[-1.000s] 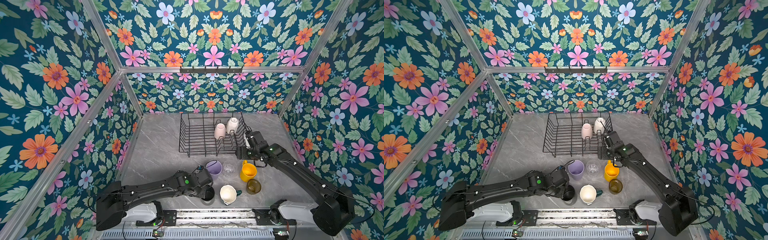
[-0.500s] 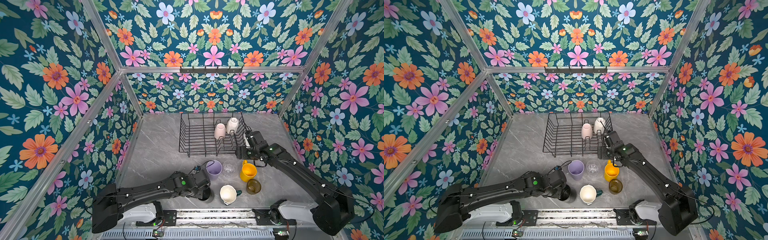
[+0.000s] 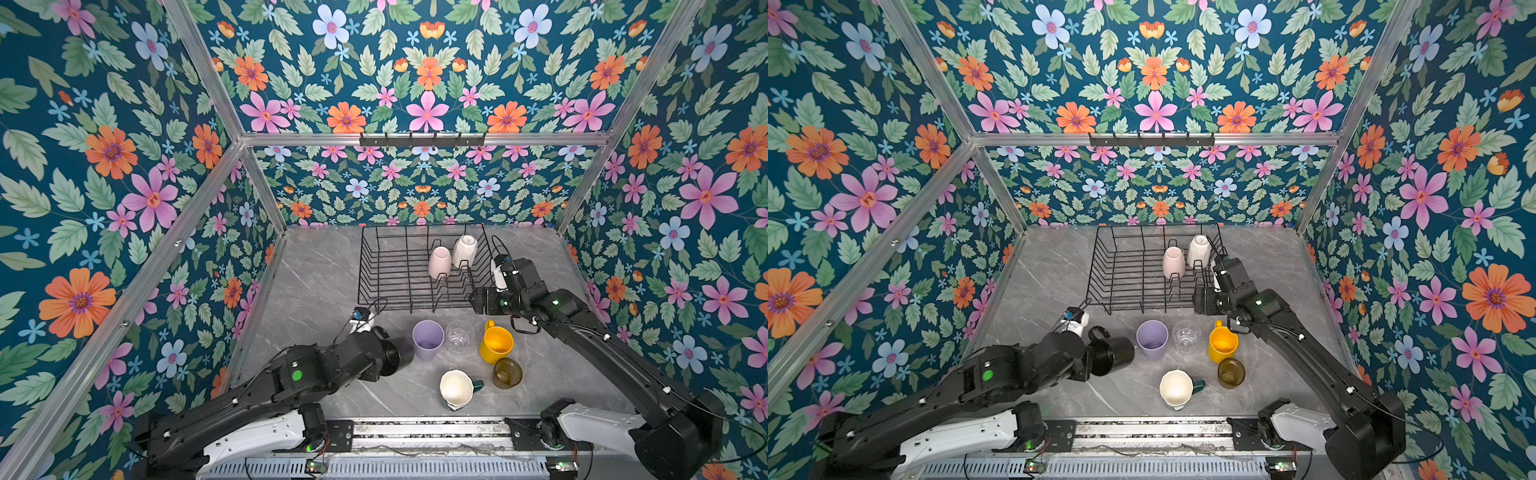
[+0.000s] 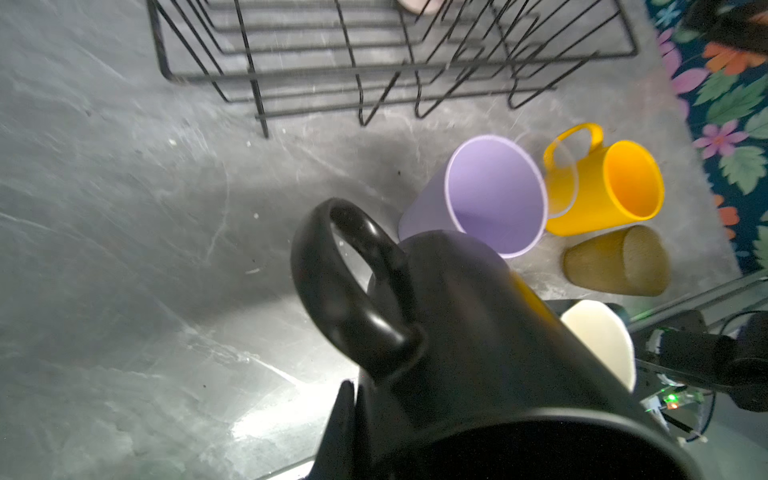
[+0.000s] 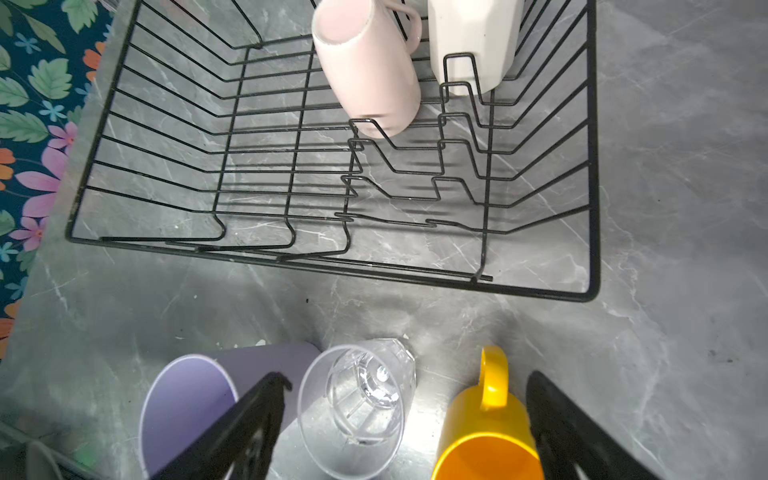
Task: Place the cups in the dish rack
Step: 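Lift the black mug with the left gripper while the right gripper rises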
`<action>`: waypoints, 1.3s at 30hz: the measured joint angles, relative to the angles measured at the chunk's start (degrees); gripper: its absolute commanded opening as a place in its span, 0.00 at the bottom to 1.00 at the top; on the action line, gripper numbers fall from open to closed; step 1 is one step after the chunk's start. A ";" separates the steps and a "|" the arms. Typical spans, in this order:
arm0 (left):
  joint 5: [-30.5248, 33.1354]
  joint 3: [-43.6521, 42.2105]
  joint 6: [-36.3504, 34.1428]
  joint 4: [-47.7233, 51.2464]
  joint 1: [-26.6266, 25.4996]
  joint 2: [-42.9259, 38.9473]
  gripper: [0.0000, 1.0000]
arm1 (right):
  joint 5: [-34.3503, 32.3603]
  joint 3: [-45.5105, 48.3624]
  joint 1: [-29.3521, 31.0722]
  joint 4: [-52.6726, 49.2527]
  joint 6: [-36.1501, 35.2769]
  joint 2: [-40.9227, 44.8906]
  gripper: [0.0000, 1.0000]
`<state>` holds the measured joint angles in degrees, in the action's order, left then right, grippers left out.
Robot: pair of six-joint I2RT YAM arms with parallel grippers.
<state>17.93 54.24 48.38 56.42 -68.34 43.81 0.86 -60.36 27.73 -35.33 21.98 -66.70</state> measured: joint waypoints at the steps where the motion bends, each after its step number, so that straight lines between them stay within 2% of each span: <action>1: 1.09 1.09 -1.18 1.05 0.00 -1.55 0.00 | 0.33 -0.02 -0.02 0.44 0.11 0.55 0.91; 6: 5.86 2.32 -6.95 1.53 0.02 -9.46 0.00 | 2.60 0.15 -0.17 2.40 0.50 2.23 0.92; 13: 9.18 -7.10 -19.21 -13.33 -0.02 -18.27 0.00 | 14.21 2.21 -2.91 8.94 2.84 3.91 0.92; 22: 7.37 -10.88 -33.14 -33.88 0.00 -12.00 0.00 | 32.59 8.46 -10.40 22.45 10.36 7.65 0.92; 27: 4.83 -10.16 -39.08 -40.19 1.09 -7.45 0.00 | 38.05 9.88 -11.63 26.84 12.50 8.50 0.92; 30: 1.03 -8.96 -40.35 -42.77 5.16 -5.33 0.00 | 40.22 10.45 -11.91 28.50 13.66 8.74 0.92; 34: -8.17 -8.24 -39.78 -45.51 15.67 -3.06 0.00 | 42.38 10.62 -12.22 30.03 13.86 8.76 0.92; 39: -19.47 -8.66 -38.27 -47.91 24.57 -0.68 0.00 | 44.59 10.80 -12.85 31.19 14.01 9.40 0.92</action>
<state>-1.54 45.58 10.11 8.51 -43.77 43.13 45.45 -49.56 14.87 -4.14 35.99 -57.30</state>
